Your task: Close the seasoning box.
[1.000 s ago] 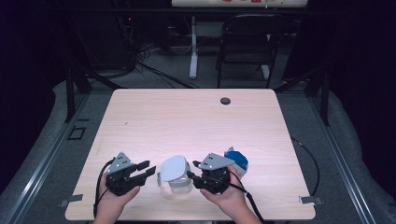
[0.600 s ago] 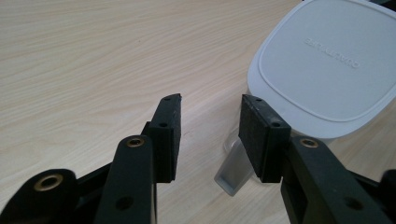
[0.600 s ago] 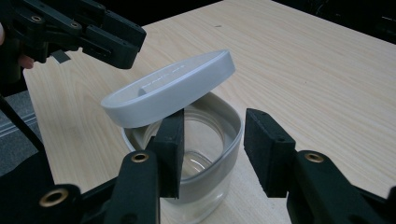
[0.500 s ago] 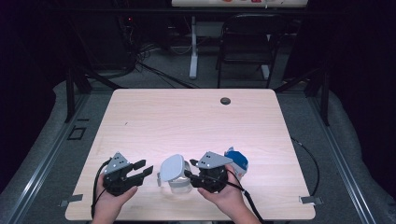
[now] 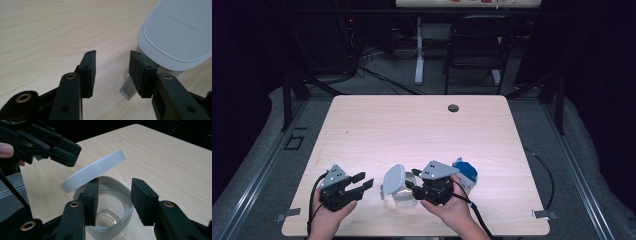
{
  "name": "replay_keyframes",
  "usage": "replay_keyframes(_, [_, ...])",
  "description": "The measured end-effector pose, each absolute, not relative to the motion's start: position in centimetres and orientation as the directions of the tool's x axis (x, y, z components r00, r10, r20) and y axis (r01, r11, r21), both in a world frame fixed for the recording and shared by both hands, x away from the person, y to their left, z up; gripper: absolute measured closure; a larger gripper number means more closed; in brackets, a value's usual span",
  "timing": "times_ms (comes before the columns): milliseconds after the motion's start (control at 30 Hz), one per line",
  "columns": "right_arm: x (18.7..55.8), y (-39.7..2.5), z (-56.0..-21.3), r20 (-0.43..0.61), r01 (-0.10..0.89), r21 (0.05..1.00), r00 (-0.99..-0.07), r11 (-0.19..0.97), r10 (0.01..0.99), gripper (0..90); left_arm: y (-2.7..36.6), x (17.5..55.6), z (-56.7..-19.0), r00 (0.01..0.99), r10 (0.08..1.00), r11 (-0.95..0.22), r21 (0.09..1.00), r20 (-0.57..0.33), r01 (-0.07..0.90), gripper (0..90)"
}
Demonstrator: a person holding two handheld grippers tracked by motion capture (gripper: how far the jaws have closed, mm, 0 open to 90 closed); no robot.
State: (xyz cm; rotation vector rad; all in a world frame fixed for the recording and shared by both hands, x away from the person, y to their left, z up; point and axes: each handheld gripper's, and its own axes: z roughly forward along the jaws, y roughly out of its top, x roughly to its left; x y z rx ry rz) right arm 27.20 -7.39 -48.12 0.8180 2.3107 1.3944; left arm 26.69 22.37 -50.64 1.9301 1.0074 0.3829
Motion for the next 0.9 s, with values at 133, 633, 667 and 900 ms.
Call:
replay_keyframes(133, [27.2,-7.1,-48.0,0.021,0.301,0.884,-0.79,0.359,0.612,57.8,22.5,26.6,-50.7,0.614,0.78,-0.26,0.828,-0.124,0.497,57.7])
replay_keyframes(633, [27.3,-6.1,-47.5,0.017,0.284,0.889,-0.806,0.361,0.592,57.3,23.1,26.4,-51.0,0.595,0.794,-0.248,0.825,-0.128,0.509,57.3])
replay_keyframes(667, [27.2,-6.0,-47.5,0.017,0.282,0.89,-0.806,0.359,0.592,57.2,23.2,26.4,-51.0,0.596,0.792,-0.249,0.825,-0.128,0.508,57.3])
replay_keyframes(900, [27.2,-5.6,-47.2,0.014,0.273,0.892,-0.815,0.361,0.58,57.1,23.0,26.2,-51.2,0.601,0.79,-0.264,0.816,-0.123,0.514,57.0])
